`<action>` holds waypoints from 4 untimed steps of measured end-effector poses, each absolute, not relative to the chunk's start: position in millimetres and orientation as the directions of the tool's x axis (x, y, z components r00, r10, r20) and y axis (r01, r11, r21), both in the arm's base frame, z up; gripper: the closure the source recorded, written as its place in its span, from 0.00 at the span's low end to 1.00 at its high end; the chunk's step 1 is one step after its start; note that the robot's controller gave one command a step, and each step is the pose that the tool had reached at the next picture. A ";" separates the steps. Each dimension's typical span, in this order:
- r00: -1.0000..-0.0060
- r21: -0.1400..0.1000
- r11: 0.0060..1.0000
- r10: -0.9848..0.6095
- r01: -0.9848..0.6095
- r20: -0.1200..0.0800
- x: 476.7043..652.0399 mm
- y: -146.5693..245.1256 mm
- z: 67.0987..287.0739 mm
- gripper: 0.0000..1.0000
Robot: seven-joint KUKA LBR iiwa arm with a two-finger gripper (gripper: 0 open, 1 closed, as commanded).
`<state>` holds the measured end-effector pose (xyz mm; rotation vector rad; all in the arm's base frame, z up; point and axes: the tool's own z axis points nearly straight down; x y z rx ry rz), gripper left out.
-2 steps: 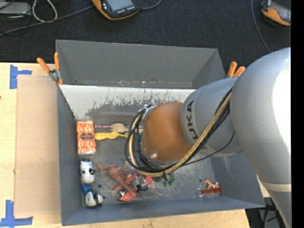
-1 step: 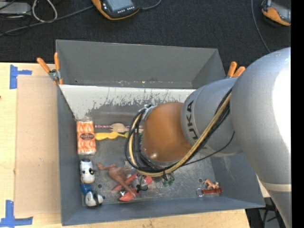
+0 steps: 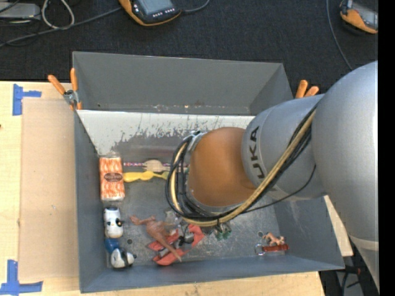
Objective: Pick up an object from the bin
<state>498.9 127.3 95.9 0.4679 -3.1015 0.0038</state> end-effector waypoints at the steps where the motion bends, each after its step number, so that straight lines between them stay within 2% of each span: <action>1: -0.955 -0.001 0.955 -0.295 -0.295 -0.005 500.7 128.6 119.5 1.00; 2: -0.955 -0.001 0.955 -0.296 -0.296 0.003 498.6 128.6 135.6 1.00; 3: -0.955 -0.001 0.955 -0.295 -0.295 0.001 499.2 128.9 163.6 1.00; 4: -0.955 -0.001 0.955 -0.295 -0.295 0.000 499.5 129.0 179.4 1.00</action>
Offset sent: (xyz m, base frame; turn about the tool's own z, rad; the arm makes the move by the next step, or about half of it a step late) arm 0.0013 0.0013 0.0632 -0.0003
